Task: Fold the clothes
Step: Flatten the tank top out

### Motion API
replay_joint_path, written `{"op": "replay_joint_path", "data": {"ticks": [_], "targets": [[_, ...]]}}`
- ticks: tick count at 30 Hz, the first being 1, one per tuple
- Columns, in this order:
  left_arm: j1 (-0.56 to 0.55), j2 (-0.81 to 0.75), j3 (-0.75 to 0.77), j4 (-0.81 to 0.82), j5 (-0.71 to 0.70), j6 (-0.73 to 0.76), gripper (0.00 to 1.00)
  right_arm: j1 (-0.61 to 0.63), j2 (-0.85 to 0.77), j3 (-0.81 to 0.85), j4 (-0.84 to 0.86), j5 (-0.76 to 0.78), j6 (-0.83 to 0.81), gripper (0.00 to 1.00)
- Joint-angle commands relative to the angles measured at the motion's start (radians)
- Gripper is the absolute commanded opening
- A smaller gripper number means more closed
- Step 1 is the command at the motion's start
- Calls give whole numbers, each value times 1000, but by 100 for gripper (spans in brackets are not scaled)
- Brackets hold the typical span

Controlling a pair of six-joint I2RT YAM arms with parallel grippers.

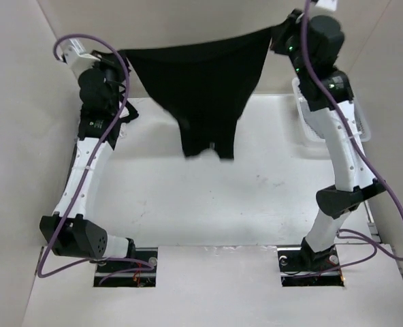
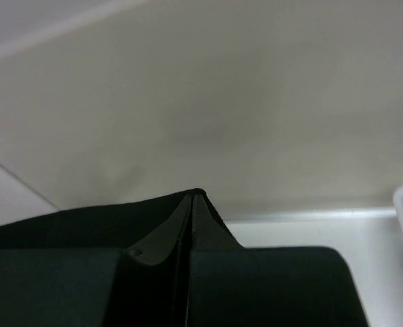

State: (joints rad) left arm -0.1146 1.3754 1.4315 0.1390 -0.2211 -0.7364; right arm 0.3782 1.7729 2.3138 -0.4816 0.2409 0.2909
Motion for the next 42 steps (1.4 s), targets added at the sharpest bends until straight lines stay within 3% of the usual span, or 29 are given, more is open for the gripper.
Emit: {"op": "replay_joint_path", "data": {"ticks": [1,5,9,13,18,21,25,28,32,35,39,42], "targets": [[13,-44,112,67,20,32,1,-11,14,221,-50,-28,-19,0],[16,-71,133,62,22,48,1,-8,16,302,-92,-23,-29,0],[3,-111,78,63,14,60,1,-11,-93,112,-68,-15,-26,0],[-21,-185,-81,80,6,55,1,-8,-297,-306,58,4,-16,0],[-93,-372,-458,129,-33,31,1,52,-610,-911,187,37,79,0],[-134,-581,-734,99,-57,11,1,147,-784,-1187,195,73,147,0],[-144,-902,-945,-184,-58,-14,1,305,-982,-1497,157,69,264,0],[-139,-1097,-1016,-408,-54,-66,1,437,-1099,-1690,77,77,414,0],[-139,-1239,-1030,-682,-40,-176,1,601,-1194,-1823,-24,81,612,0],[-145,-1292,-1019,-768,-57,-245,1,722,-1245,-1841,-74,127,723,0],[-129,-1228,-990,-731,-73,-238,1,781,-1210,-1806,-68,187,734,0],[-121,-1109,-993,-580,-98,-209,1,663,-1112,-1737,15,169,598,0]]}}
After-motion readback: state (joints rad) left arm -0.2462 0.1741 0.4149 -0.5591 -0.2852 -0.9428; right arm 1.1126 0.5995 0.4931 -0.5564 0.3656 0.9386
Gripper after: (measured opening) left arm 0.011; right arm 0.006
